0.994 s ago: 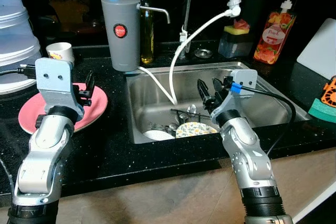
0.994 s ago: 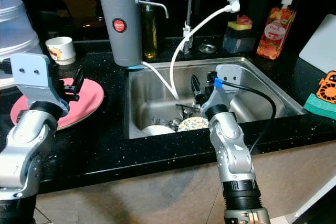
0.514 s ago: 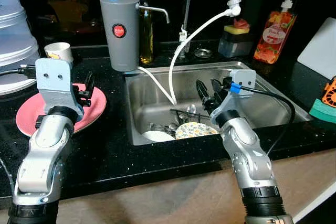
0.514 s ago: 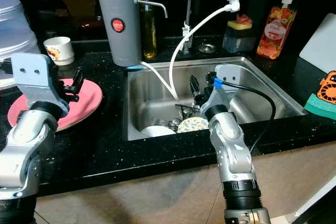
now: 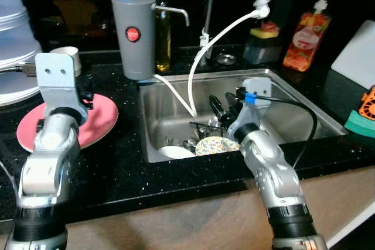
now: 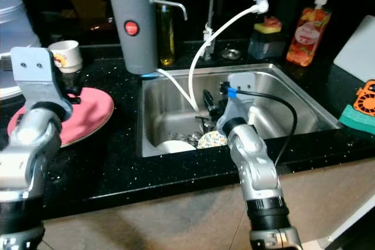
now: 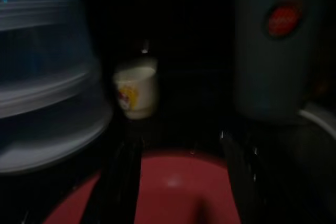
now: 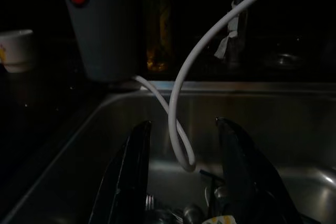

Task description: Kitchen organization

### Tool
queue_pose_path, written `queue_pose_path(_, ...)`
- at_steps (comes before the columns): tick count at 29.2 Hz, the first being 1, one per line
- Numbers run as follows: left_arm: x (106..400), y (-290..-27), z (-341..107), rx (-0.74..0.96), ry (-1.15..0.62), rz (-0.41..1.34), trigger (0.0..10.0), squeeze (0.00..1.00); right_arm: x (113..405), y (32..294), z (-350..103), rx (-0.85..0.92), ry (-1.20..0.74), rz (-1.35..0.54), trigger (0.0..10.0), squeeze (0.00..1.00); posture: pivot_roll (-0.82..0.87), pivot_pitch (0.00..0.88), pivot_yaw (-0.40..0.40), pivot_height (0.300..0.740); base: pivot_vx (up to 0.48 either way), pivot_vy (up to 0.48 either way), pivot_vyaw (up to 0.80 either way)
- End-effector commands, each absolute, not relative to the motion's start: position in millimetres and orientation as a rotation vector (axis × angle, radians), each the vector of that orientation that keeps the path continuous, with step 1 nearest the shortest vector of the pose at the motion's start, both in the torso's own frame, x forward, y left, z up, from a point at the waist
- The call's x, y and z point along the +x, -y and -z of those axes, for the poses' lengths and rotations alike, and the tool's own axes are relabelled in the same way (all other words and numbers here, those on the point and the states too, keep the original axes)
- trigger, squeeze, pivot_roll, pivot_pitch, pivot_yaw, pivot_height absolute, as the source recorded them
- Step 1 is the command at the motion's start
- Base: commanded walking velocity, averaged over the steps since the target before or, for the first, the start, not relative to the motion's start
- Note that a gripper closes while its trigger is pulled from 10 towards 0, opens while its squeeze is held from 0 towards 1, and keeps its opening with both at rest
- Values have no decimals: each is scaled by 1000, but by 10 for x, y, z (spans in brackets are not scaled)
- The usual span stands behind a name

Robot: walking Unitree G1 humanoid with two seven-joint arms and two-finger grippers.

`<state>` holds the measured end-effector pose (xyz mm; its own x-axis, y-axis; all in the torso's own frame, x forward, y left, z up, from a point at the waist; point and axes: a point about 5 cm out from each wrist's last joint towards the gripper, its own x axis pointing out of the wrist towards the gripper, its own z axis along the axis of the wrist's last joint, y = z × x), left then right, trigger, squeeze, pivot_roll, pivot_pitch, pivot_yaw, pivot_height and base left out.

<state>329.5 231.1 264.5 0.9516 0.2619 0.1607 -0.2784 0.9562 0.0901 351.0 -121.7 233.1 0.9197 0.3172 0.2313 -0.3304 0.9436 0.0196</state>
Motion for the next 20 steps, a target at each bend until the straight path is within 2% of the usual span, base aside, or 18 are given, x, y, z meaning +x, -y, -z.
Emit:
queue_pose_path(1,3349,-2443,-2578,98,72,-316,10000,725,3531,1118,-2295,26,179,-391,10000,0,39,65,5,740,0,0,0)
queue_pose_path(2,3373,-2478,-2571,67,54,-319,10000,1000,3537,1084,-2300,6,170,-418,10000,0,38,66,7,740,0,0,0)
queue_pose_path(9,3401,-2695,-2617,62,22,-397,10000,1000,3542,994,-2326,-36,155,-495,10000,0,34,69,6,740,0,0,0)
queue_pose_path(10,3400,-2786,-2622,67,-4,-438,10000,0,3543,976,-2333,-40,150,-516,10000,0,34,69,7,740,0,0,0)
queue_pose_path(15,3352,-3075,-2670,44,-71,-562,10000,0,3548,928,-2344,-73,136,-575,10000,0,37,68,4,740,0,0,0)
queue_pose_path(20,3313,-3187,-2635,5,-97,-576,10000,0,3543,894,-2336,-88,129,-605,10000,0,40,66,5,740,0,0,0)
